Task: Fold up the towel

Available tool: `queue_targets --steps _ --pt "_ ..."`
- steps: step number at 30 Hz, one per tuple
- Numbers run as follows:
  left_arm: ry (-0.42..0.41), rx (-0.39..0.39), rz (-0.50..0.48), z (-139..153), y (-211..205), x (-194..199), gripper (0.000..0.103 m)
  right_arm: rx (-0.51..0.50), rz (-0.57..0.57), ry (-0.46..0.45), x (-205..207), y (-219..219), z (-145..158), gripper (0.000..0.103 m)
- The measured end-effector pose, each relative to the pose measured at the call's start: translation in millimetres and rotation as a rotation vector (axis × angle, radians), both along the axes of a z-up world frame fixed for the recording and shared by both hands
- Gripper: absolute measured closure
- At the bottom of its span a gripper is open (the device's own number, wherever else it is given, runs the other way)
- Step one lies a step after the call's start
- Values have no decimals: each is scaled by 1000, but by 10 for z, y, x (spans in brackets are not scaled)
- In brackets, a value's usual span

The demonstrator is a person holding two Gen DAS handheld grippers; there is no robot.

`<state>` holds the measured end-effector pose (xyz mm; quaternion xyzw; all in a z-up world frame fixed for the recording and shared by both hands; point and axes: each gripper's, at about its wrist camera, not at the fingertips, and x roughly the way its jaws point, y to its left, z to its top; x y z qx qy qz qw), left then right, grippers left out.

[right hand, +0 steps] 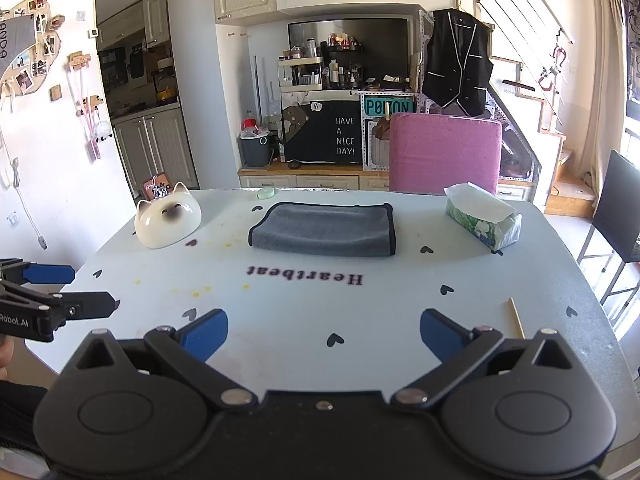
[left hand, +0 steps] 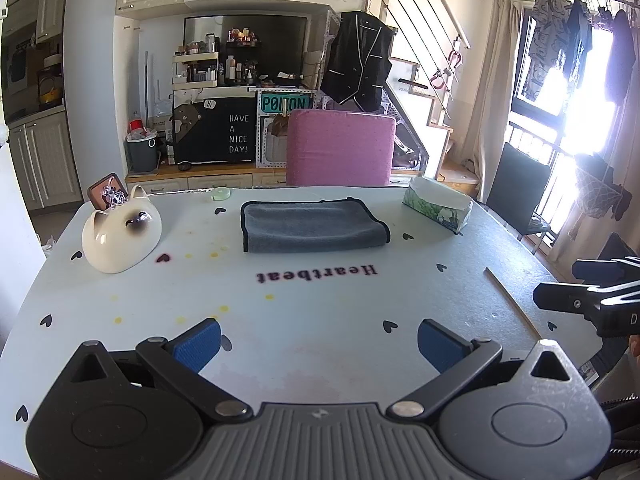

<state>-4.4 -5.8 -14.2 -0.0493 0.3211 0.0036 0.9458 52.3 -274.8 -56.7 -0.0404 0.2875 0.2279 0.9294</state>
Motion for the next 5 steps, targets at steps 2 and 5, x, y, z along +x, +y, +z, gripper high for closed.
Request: queue_targets --steps 2,5 --pt "-1 0 0 7 0 -10 0 1 0 1 0 -1 -1 1" --pt "-1 0 0 1 -4 -10 0 1 0 1 0 -1 -2 1"
